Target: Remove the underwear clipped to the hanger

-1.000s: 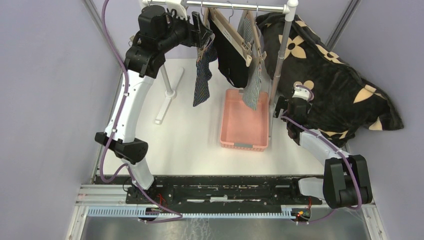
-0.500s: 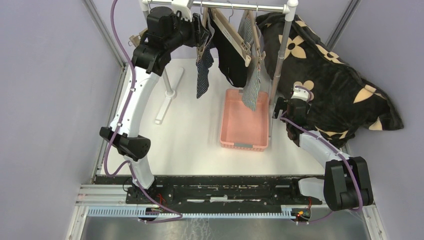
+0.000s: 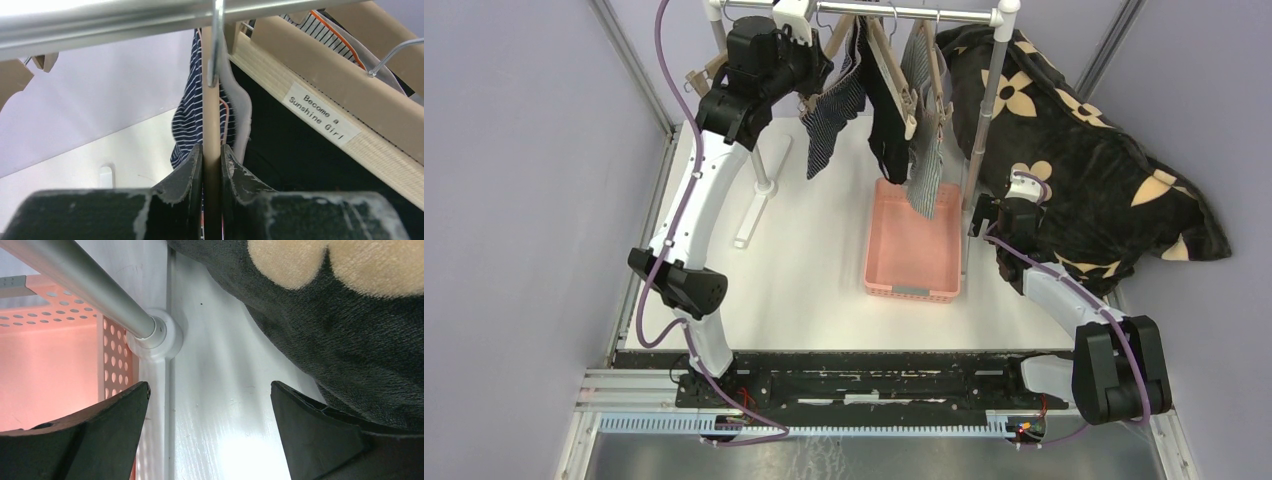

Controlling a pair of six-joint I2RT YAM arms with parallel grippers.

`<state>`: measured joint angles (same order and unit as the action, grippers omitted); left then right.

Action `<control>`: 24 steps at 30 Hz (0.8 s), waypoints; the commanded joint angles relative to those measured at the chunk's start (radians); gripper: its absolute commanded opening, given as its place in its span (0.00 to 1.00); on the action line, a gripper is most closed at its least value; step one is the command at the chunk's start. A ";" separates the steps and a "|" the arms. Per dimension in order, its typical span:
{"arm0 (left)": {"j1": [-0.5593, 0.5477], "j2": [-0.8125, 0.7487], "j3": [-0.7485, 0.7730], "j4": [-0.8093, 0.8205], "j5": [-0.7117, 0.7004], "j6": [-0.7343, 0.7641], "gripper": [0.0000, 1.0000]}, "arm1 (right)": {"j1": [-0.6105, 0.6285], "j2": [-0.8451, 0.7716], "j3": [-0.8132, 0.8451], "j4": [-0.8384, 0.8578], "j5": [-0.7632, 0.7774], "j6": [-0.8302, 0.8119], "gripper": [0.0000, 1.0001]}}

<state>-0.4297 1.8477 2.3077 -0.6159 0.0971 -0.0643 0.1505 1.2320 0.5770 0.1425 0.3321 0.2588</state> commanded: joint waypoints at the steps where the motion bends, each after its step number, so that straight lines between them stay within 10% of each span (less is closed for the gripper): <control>1: -0.006 0.008 -0.009 0.061 -0.021 0.049 0.14 | 0.007 -0.027 0.001 0.051 -0.007 -0.012 1.00; 24: -0.006 -0.200 -0.159 0.288 -0.165 0.085 0.03 | 0.021 -0.019 0.003 0.061 -0.018 -0.021 1.00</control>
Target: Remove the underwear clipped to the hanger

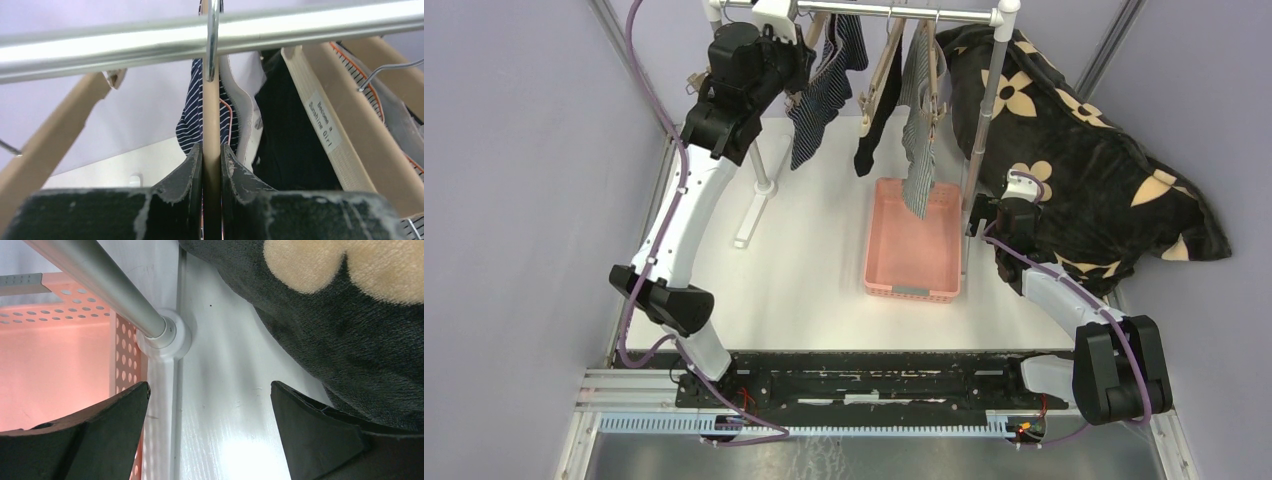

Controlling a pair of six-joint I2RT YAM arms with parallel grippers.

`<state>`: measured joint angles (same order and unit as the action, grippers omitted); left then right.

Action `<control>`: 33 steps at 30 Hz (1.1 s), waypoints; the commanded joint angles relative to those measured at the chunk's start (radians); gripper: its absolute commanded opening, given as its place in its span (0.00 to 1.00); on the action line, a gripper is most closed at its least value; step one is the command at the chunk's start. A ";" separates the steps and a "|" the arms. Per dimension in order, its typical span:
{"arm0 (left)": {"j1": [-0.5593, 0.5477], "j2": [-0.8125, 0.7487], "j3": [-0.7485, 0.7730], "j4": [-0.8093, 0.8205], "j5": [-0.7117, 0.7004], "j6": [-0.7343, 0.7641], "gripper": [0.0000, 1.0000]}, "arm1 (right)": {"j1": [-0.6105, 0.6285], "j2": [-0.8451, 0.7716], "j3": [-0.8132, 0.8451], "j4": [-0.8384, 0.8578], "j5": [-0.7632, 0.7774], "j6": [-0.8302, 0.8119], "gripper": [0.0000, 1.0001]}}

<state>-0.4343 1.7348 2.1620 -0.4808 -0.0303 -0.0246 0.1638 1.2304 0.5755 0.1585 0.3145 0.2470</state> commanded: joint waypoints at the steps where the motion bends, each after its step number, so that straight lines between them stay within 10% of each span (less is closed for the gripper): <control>1: -0.002 -0.095 -0.025 0.168 -0.041 0.047 0.03 | 0.009 -0.017 0.003 0.044 0.000 -0.009 1.00; 21: -0.012 -0.387 -0.441 0.122 -0.094 0.005 0.03 | 0.014 -0.026 0.012 0.016 0.010 -0.011 1.00; 33: -0.011 -0.894 -1.159 0.203 0.039 -0.069 0.03 | 0.100 -0.175 0.040 -0.079 -0.146 -0.010 1.00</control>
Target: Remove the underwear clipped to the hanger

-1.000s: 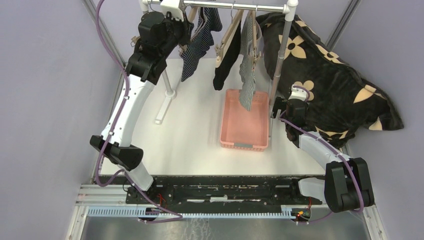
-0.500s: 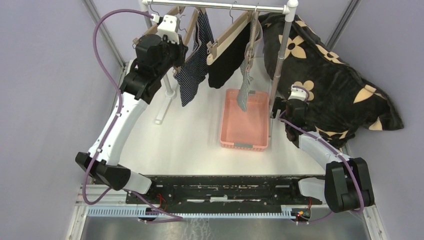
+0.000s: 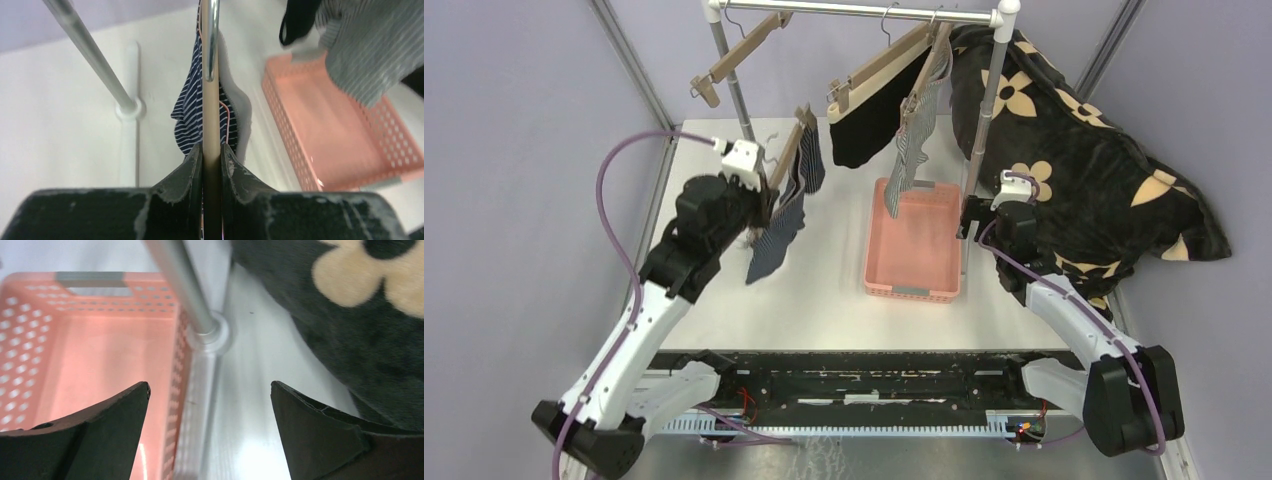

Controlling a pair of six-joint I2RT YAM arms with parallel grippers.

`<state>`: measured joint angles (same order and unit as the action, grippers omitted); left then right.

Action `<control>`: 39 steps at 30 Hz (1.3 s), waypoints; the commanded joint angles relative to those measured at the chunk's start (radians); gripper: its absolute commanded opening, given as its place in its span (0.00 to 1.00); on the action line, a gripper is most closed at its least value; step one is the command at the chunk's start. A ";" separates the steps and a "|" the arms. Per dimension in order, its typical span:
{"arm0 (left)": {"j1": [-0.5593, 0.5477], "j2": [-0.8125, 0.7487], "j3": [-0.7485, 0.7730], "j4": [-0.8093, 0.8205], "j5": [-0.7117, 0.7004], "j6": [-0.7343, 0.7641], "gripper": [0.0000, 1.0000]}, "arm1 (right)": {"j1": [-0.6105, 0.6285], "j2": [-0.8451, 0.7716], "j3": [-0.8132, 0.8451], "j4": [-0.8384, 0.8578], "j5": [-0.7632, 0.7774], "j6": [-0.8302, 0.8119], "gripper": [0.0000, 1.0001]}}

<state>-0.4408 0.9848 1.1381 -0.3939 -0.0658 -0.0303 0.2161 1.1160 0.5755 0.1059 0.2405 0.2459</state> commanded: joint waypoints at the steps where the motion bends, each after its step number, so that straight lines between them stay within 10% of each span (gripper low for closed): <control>1: -0.005 -0.177 -0.172 0.132 0.084 -0.075 0.03 | 0.067 -0.071 0.050 -0.044 -0.070 -0.016 1.00; 17: -0.007 -0.408 -0.267 -0.106 0.540 -0.235 0.03 | 0.158 -0.142 0.370 -0.288 -0.622 0.002 1.00; 39: -0.007 -0.463 -0.214 -0.248 0.837 -0.130 0.03 | 0.277 -0.039 0.497 -0.029 -1.150 0.213 1.00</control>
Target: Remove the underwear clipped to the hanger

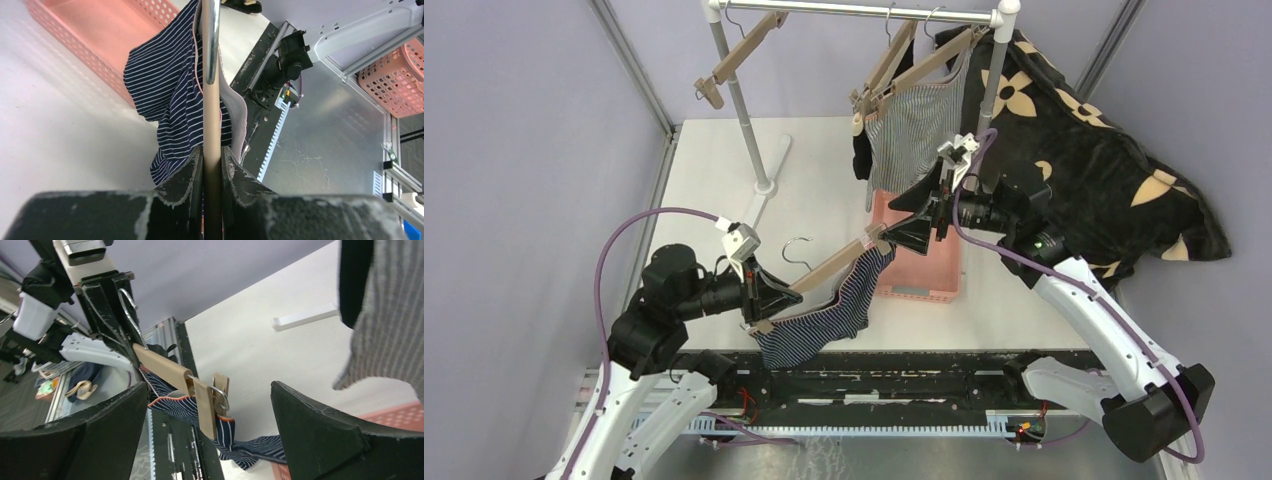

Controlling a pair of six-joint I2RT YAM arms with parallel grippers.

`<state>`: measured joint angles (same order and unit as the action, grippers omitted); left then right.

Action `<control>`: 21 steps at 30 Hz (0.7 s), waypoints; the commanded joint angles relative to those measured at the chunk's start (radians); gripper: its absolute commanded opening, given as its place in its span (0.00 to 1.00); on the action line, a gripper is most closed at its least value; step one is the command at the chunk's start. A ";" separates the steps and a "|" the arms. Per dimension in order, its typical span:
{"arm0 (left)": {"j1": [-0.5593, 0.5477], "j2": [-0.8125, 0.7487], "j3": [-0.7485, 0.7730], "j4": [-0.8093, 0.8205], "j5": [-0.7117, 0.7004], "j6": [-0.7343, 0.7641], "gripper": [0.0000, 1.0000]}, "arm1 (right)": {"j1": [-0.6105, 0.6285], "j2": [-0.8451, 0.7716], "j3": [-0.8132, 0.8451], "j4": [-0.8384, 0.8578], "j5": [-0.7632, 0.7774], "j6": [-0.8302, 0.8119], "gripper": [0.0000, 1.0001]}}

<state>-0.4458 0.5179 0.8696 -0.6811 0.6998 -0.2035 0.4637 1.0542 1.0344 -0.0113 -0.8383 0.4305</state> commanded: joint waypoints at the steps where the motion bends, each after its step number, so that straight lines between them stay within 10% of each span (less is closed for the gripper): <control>1: -0.002 0.005 0.056 0.040 0.073 0.044 0.03 | 0.041 0.027 0.034 0.099 -0.071 0.031 1.00; 13: -0.002 -0.016 0.079 0.046 0.045 0.034 0.03 | 0.087 0.077 0.006 0.117 -0.060 0.010 0.83; 18: -0.002 -0.007 0.072 0.046 0.007 0.031 0.03 | 0.098 0.068 0.012 0.105 -0.065 -0.008 0.63; 21: -0.001 -0.007 0.068 0.050 -0.001 0.029 0.03 | 0.105 0.063 0.010 0.092 -0.059 -0.024 0.32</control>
<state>-0.4454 0.5106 0.9051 -0.6861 0.7086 -0.1917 0.5571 1.1366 1.0298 0.0460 -0.8791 0.4301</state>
